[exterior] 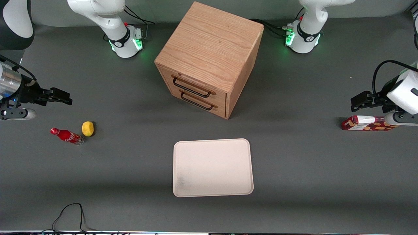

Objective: Place coke bottle on tray
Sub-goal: 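Move the right gripper toward the red Coca-Cola bottle lying on the table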

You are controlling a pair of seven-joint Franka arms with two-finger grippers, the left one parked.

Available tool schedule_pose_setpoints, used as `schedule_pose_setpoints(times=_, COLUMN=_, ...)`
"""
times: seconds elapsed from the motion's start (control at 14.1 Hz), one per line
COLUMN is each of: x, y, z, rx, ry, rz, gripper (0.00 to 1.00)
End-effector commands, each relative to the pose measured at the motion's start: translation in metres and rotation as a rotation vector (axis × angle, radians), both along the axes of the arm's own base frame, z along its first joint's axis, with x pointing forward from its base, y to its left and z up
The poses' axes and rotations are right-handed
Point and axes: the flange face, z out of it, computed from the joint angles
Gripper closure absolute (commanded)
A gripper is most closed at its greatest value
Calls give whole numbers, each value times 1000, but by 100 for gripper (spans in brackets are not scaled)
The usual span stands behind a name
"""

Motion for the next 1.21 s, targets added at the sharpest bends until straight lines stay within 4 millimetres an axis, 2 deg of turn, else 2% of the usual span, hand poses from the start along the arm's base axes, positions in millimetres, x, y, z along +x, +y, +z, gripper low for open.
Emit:
schedule_pose_setpoints(times=0.0, x=9, y=3, z=-1, rx=-7, ry=12, rz=20, gripper=0)
schedule_pose_setpoints(times=0.36, x=15, y=-6, z=12, rx=-3, ry=-21, rz=24, gripper=0)
schedule_pose_setpoints(times=0.5, x=26, y=-7, z=12, rx=7, ry=-31, rz=20, gripper=0)
schedule_pose_setpoints(times=0.92, x=30, y=-7, z=23, rx=-6, ry=-57, rz=22, gripper=0)
schedule_pose_setpoints(times=1.14, x=30, y=-4, z=20, rx=-6, ry=-49, rz=15, gripper=0)
